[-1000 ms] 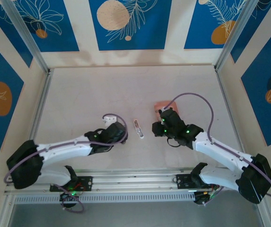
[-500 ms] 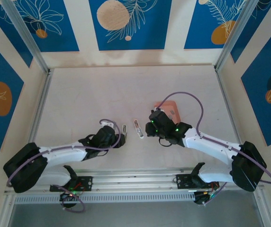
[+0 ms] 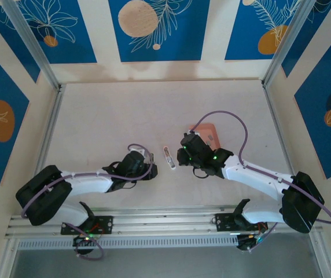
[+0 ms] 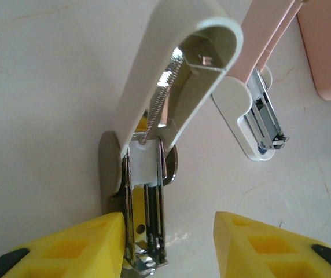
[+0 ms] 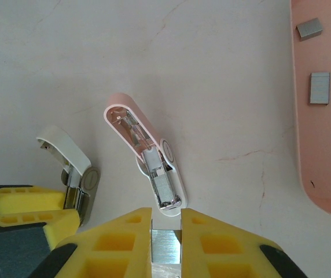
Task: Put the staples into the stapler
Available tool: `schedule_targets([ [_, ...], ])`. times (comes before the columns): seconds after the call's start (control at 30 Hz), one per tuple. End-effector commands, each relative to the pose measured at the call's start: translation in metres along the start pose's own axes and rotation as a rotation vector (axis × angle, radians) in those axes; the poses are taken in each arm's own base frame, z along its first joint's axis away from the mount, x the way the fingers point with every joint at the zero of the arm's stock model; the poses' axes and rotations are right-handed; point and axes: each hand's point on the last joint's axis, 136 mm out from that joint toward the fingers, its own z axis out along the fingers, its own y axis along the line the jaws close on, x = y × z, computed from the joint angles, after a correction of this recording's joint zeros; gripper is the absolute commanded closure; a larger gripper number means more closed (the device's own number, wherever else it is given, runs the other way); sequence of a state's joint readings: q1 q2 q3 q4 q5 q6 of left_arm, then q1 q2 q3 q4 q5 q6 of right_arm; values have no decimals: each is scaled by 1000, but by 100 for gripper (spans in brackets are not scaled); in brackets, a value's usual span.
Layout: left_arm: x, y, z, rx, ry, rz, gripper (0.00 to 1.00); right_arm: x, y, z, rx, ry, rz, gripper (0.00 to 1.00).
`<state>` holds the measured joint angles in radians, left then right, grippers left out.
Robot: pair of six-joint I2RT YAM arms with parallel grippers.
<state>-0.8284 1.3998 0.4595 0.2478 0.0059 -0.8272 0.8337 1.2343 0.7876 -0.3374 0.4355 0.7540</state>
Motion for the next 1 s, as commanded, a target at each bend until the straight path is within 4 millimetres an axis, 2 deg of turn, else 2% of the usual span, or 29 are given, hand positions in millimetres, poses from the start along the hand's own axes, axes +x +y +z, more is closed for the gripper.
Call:
schedule_targets([
  [0.0,-6,-12,5,51,2,10,56,-8,2,-4,9,-18,-2,84],
  [0.23,-5,-19,7,89,10,7,57,-7,3,-5,4,-17,-5,84],
  [0.63,-6,-18,-3,105,-24,-6,56,-1,12,-2,-14,0,-18,84],
  [0.8,-16,-6,-15,65,-82,7,47,4,24,1,-37,1,-53,84],
  [0.97,-41,20,-43,1,-247,-7,42,10,44,12,-76,0,-118,84],
])
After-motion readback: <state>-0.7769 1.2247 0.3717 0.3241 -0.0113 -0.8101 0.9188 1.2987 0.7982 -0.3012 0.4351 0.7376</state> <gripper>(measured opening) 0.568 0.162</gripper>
